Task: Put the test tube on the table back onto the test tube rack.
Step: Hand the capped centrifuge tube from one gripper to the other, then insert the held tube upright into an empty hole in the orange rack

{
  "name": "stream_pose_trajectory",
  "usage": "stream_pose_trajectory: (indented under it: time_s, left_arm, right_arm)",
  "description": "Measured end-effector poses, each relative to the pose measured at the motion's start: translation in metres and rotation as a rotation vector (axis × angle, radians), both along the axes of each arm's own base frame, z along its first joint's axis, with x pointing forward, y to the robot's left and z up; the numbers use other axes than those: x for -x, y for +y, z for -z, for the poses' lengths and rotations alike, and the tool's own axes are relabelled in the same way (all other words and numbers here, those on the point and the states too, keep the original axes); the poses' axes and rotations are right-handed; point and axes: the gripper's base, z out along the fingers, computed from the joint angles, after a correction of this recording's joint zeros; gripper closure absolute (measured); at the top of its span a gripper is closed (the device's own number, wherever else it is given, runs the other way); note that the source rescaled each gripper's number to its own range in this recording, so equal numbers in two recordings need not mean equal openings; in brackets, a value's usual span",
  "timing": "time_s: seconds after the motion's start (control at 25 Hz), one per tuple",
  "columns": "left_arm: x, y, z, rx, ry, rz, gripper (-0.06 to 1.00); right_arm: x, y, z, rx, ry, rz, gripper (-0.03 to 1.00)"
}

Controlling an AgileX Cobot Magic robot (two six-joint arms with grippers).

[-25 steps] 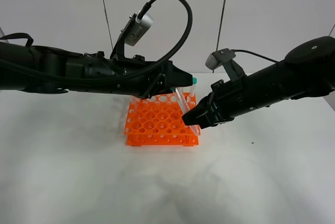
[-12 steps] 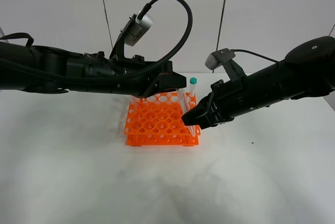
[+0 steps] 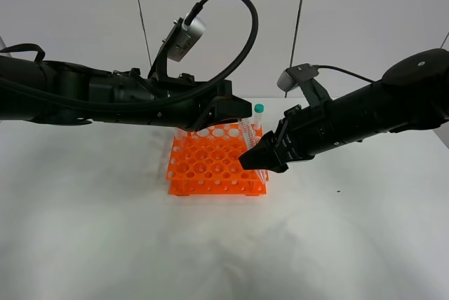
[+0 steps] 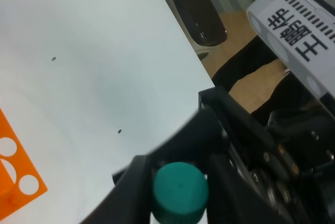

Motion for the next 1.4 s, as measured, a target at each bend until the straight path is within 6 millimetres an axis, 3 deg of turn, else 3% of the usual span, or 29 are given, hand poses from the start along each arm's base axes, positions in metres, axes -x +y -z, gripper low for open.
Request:
stream_pose_trajectory:
  time_s: [0.08,0.16,0.36,0.48,0.76,0.92,1.12,1.4]
  left_arm:
    - [0.0,0.0,0.0,0.001,0.0,0.001,0.94]
    - [0.0,0.0,0.0,0.001,0.002,0.0,0.94]
    - [0.0,0.0,0.0,0.002,0.002,0.0,0.94]
    - [0.0,0.0,0.0,0.002,0.002,0.0,0.94]
    - [0.0,0.0,0.0,0.002,0.003,0.0,0.94]
    - [0.0,0.0,0.0,0.002,0.003,0.0,0.94]
    - [0.0,0.0,0.0,0.002,0.003,0.0,0.94]
    - [0.0,0.0,0.0,0.002,0.003,0.0,0.94]
  right_arm:
    - [-0.001,-0.001,-0.006,0.022,0.002,0.001,0.04]
    - [-0.001,-0.003,-0.018,0.054,0.021,0.015,0.0]
    - [-0.001,-0.015,-0.055,0.21,0.099,0.081,-0.02]
    - [-0.006,-0.028,-0.063,0.345,0.128,0.203,-0.02]
    - [-0.02,-0.062,-0.053,0.431,0.21,0.427,-0.01]
    - [-0.032,-0.095,-0.04,0.457,0.295,0.51,-0.01]
    - [-0.029,-0.14,-0.038,0.49,0.384,0.583,-0.01]
    - [-0.02,-0.145,-0.038,0.511,0.479,0.562,-0.01]
